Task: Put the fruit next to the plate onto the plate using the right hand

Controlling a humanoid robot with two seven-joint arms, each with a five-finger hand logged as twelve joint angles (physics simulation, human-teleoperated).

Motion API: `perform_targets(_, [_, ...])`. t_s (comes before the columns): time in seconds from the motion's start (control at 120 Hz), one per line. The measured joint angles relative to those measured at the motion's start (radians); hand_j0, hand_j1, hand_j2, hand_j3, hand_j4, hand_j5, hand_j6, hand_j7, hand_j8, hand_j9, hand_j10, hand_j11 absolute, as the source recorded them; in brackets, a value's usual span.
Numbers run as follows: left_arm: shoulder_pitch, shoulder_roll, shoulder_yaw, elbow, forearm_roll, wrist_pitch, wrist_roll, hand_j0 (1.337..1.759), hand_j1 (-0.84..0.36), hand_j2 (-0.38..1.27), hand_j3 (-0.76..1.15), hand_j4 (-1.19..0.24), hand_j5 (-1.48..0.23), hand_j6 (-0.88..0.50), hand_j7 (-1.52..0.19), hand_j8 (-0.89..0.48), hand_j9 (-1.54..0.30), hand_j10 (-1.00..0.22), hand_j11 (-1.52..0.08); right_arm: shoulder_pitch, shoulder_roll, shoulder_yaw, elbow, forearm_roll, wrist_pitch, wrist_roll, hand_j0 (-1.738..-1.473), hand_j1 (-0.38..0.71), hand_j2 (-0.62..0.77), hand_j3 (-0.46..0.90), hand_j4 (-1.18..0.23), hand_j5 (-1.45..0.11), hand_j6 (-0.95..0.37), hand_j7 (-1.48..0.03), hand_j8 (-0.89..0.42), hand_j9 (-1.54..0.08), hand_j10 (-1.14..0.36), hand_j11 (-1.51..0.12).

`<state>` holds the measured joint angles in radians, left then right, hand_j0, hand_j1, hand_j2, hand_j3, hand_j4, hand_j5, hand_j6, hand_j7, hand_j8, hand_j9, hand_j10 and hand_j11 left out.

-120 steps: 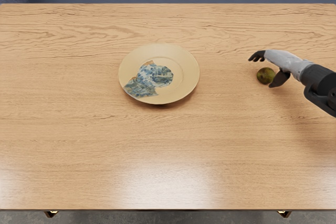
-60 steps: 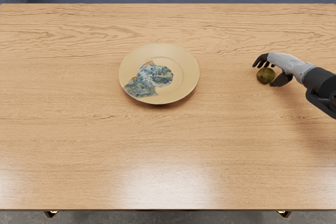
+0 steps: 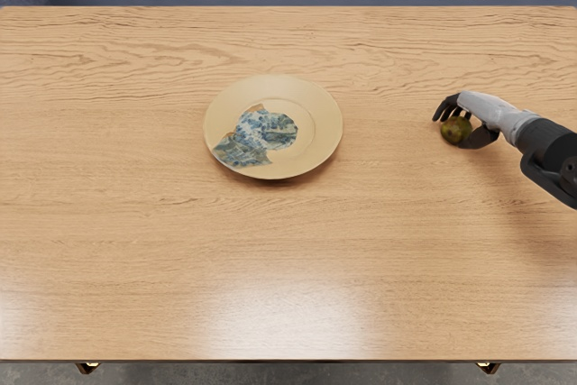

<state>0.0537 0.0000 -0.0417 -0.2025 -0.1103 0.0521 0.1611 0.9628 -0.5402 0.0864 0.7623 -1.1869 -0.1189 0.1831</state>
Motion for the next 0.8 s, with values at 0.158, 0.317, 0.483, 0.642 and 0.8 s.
perform_targets(0.158, [0.0, 0.0, 0.0, 0.0, 0.0, 0.0, 0.0, 1.658, 0.34, 0.0, 0.0, 0.0, -0.01, 0.0, -0.01, 0.0, -0.01, 0.0, -0.01, 0.0, 0.0, -0.003, 0.0, 0.033, 0.001, 0.0, -1.657, 0.25, 0.04, 0.0, -0.55, -0.7, -0.45, -0.7, -0.38, -0.71, -0.45, -0.72])
perform_targets(0.317, [0.0, 0.0, 0.0, 0.0, 0.0, 0.0, 0.0, 1.658, 0.34, 0.0, 0.0, 0.0, -0.01, 0.0, -0.01, 0.0, -0.01, 0.0, -0.01, 0.003, -0.001, 0.004, 0.003, 0.063, 0.003, 0.002, -1.658, 0.24, 0.11, 0.0, -0.55, -0.73, -0.48, -0.72, -0.4, -0.73, -0.49, -0.73])
perform_targets(0.483, [0.0, 0.0, 0.0, 0.0, 0.0, 0.0, 0.0, 1.658, 0.34, 0.0, 0.0, 0.0, -0.01, 0.0, -0.01, 0.0, -0.01, 0.0, -0.01, 0.006, -0.011, 0.006, 0.01, 0.119, 0.008, 0.008, -1.658, 0.24, 0.15, 0.0, -0.56, -0.74, -0.51, -0.73, -0.42, -0.74, -0.52, -0.74])
perform_targets(0.642, [0.0, 0.0, 0.0, 0.0, 0.0, 0.0, 0.0, 1.658, 0.34, 0.0, 0.0, 0.0, -0.01, 0.0, -0.01, 0.0, -0.01, 0.0, -0.01, 0.009, -0.016, 0.022, 0.023, 0.152, 0.01, 0.012, -1.658, 0.24, 0.16, 0.0, -0.56, -0.75, -0.51, -0.74, -0.42, -0.74, -0.53, -0.74])
perform_targets(0.8, [0.0, 0.0, 0.0, 0.0, 0.0, 0.0, 0.0, 1.658, 0.34, 0.0, 0.0, 0.0, -0.01, 0.0, -0.01, 0.0, -0.01, 0.0, -0.01, 0.01, -0.025, 0.055, 0.064, 0.159, 0.012, 0.011, -1.658, 0.24, 0.16, 0.0, -0.56, -0.75, -0.5, -0.74, -0.41, -0.75, -0.53, -0.75])
